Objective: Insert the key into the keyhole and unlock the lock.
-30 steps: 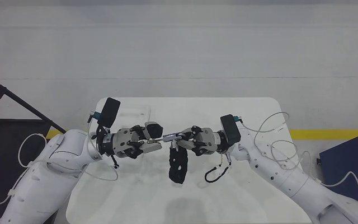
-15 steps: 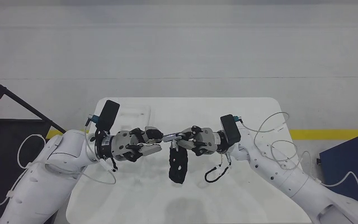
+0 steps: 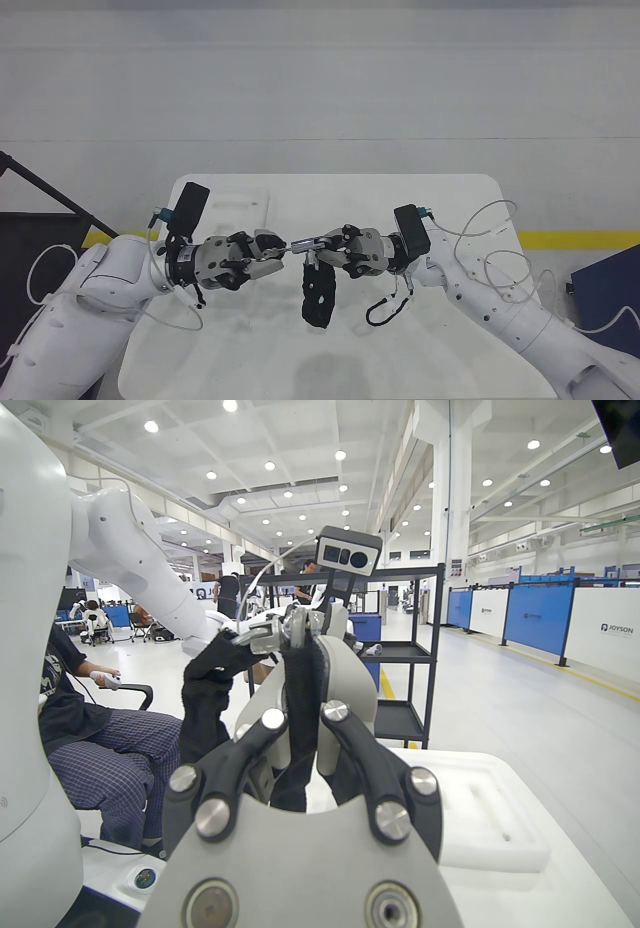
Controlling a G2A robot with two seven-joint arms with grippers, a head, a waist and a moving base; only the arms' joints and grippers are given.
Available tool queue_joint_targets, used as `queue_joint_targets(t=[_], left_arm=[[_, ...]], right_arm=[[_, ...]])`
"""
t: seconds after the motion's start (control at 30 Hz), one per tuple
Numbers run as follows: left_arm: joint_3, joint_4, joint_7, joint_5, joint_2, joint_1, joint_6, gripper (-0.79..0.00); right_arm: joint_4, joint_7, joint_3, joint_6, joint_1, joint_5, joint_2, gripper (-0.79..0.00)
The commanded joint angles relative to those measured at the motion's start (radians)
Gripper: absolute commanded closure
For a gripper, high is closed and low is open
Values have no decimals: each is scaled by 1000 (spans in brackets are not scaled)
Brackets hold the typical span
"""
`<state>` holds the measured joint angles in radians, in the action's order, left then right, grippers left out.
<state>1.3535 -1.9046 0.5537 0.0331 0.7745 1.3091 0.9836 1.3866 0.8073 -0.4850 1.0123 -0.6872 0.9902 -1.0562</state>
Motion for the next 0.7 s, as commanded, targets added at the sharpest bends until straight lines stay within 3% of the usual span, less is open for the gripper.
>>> queue_joint_targets(t=[0.0,0.1,0.43,0.67], left_arm=[[3,-1,2,-1,0,3,0,-175],[6,-2,6,-3,-1,8,1,0],[31,-14,20,30,-2,10,9,0],[37,-94,5,238,7,5,22,0]], right_arm=[[0,0,0,0,0,0,0,0],[0,0,0,0,0,0,0,0],[0,0,0,0,0,0,0,0],[0,0,0,0,0,0,0,0]])
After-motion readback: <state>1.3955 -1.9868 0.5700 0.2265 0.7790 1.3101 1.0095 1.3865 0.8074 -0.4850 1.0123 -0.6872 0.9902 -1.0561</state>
